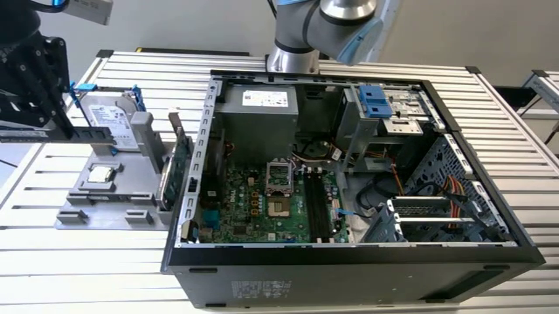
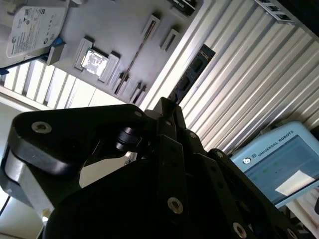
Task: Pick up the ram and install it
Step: 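Pick up the ram and move it above insertion slot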
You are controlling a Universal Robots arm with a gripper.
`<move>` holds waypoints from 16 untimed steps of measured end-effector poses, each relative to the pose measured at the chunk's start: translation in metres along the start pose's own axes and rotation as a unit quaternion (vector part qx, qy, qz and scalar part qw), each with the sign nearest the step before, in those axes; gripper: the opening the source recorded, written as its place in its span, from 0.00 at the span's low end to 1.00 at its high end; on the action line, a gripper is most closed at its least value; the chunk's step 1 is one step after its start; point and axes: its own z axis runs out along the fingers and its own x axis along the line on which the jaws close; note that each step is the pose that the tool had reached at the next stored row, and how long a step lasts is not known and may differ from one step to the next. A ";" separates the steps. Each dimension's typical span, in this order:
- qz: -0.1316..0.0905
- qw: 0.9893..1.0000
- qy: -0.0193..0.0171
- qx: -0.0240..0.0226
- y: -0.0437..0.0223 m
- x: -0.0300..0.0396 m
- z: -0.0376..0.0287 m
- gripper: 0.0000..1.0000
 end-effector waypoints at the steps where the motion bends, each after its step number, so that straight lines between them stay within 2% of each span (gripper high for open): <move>1: 0.000 1.000 0.000 0.000 -0.0009 0.0000 -0.0002 0.00; 16: 0.000 1.000 0.000 0.000 -0.0106 -0.0002 -0.0024 0.00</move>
